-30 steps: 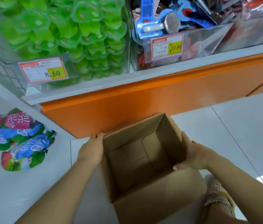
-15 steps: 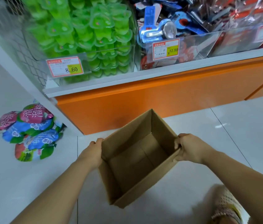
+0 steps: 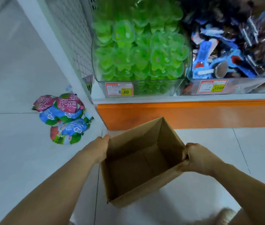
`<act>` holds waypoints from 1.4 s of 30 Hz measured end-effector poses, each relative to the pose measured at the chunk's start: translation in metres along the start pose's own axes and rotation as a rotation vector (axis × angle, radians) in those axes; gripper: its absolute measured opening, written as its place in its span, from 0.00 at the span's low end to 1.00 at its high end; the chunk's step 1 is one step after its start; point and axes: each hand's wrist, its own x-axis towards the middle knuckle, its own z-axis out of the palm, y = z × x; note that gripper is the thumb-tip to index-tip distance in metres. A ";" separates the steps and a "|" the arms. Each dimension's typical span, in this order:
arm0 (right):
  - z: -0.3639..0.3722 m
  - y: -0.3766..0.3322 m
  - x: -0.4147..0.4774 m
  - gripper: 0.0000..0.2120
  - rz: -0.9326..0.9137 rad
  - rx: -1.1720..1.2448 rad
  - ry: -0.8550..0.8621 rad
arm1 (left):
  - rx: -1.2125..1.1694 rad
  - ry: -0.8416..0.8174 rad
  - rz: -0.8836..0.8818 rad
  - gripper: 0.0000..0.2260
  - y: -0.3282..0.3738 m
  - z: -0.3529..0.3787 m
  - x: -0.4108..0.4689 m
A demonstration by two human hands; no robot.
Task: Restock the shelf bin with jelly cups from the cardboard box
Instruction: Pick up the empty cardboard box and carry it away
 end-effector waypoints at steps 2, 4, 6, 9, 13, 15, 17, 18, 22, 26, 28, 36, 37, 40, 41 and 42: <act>-0.025 -0.026 -0.016 0.13 -0.034 -0.063 -0.034 | -0.011 -0.012 -0.020 0.32 -0.014 -0.024 -0.030; -0.051 -0.059 -0.032 0.14 -0.068 -0.117 -0.075 | -0.062 -0.007 -0.058 0.32 -0.033 -0.050 -0.061; -0.078 -0.097 -0.046 0.15 -0.106 -0.160 -0.098 | -0.145 0.022 -0.116 0.26 -0.055 -0.077 -0.097; -0.114 -0.164 -0.068 0.15 -0.193 -0.217 -0.142 | -0.132 0.040 -0.196 0.26 -0.097 -0.109 -0.169; -0.145 -0.278 -0.093 0.14 -0.385 -0.336 -0.176 | -0.172 0.085 -0.346 0.27 -0.172 -0.139 -0.270; -0.164 -0.342 -0.104 0.16 -0.474 -0.396 -0.166 | -0.238 0.113 -0.432 0.28 -0.215 -0.155 -0.318; -0.184 -0.408 -0.115 0.17 -0.541 -0.470 -0.153 | -0.307 0.134 -0.499 0.29 -0.257 -0.170 -0.363; -0.194 -0.439 -0.120 0.17 -0.571 -0.497 -0.150 | -0.341 0.148 -0.517 0.29 -0.277 -0.179 -0.383; -0.230 -0.552 -0.128 0.15 -0.633 -0.440 -0.082 | -0.464 0.244 -0.581 0.28 -0.353 -0.223 -0.451; -0.262 -0.634 -0.131 0.14 -0.652 -0.365 -0.004 | -0.539 0.352 -0.601 0.29 -0.414 -0.273 -0.492; -0.280 -0.665 -0.127 0.16 -0.663 -0.287 0.020 | -0.544 0.402 -0.600 0.30 -0.437 -0.299 -0.497; -0.347 -0.773 -0.075 0.26 -0.569 0.238 -0.195 | -0.624 0.504 -0.672 0.31 -0.506 -0.379 -0.465; -0.354 -0.788 -0.063 0.27 -0.547 0.313 -0.225 | -0.633 0.513 -0.681 0.30 -0.516 -0.389 -0.458; -0.377 -0.838 -0.024 0.30 -0.449 0.352 -0.286 | -0.668 0.517 -0.699 0.30 -0.542 -0.418 -0.443; -0.384 -0.856 -0.012 0.28 -0.446 0.312 -0.277 | -0.680 0.516 -0.709 0.30 -0.552 -0.428 -0.438; -0.391 -0.871 0.000 0.25 -0.450 0.256 -0.254 | -0.693 0.509 -0.715 0.30 -0.560 -0.438 -0.434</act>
